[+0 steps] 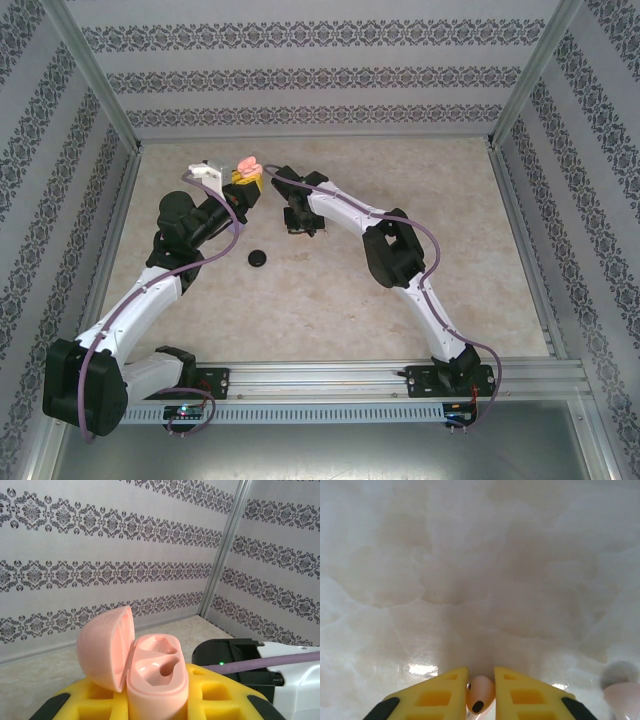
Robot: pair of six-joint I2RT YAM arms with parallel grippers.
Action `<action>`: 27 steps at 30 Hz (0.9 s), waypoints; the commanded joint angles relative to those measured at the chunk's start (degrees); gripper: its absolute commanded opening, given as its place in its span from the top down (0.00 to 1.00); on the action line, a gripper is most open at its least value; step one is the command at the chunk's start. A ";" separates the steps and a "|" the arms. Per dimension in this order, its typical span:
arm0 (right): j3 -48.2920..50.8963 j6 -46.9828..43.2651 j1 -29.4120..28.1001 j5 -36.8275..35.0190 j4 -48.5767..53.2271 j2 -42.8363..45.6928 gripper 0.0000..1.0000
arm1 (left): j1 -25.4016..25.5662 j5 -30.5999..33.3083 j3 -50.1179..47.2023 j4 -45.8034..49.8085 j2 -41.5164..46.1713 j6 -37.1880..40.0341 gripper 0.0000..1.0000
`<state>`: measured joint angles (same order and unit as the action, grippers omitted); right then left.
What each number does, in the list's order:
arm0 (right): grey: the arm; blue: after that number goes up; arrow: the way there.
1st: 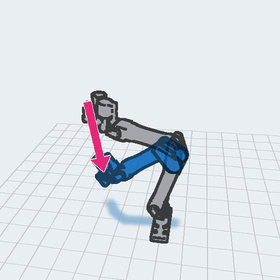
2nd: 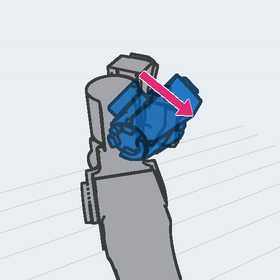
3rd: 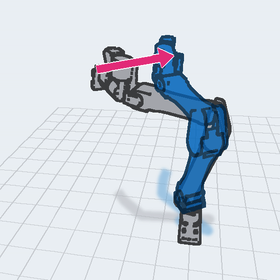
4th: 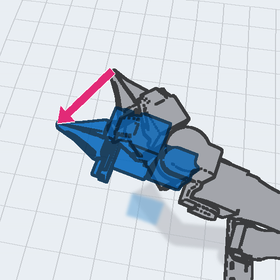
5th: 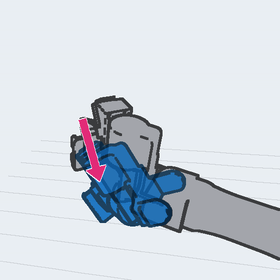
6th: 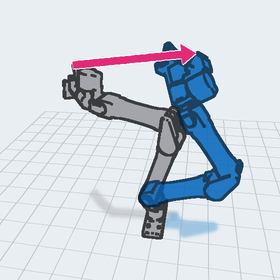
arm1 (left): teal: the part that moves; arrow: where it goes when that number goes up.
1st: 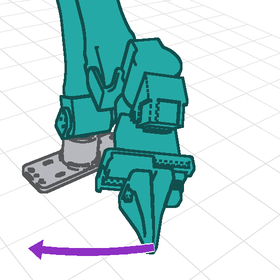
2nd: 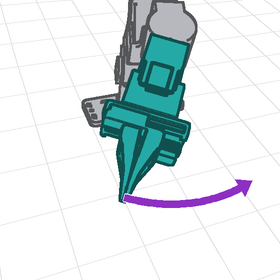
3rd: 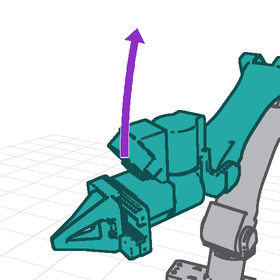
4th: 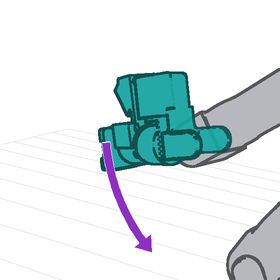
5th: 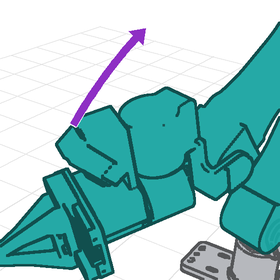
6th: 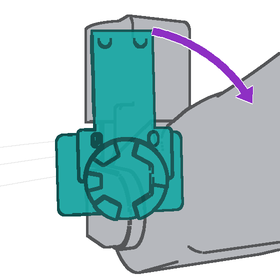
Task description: Insert the wireless bluetooth earbuds into the charging case
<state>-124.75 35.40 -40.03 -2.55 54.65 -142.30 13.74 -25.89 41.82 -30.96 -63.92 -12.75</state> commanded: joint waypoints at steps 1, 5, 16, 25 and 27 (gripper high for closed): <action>-0.62 -2.93 -0.96 0.49 1.71 -1.10 0.87 | -0.65 -1.09 -0.29 -3.45 0.03 -1.53 1.00; 2.90 -9.89 -1.53 1.85 -0.49 1.29 0.88 | -0.64 -1.19 -0.25 -3.59 0.04 -1.75 1.00; 14.89 -23.60 -4.08 1.13 -1.05 8.87 0.83 | -0.64 -1.44 -0.16 -3.84 0.15 -1.84 1.00; 12.85 -17.48 -4.49 2.65 -0.22 8.35 0.63 | -0.64 -1.95 0.14 -4.42 -0.53 -2.36 1.00; 10.93 -14.77 -4.31 2.46 1.39 7.89 0.62 | -0.64 -1.90 0.14 -4.46 -0.57 -2.43 1.00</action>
<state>-111.37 16.69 -44.14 -0.58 52.82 -134.52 13.74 -26.74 41.82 -32.25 -64.47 -14.22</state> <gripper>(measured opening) 0.377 0.212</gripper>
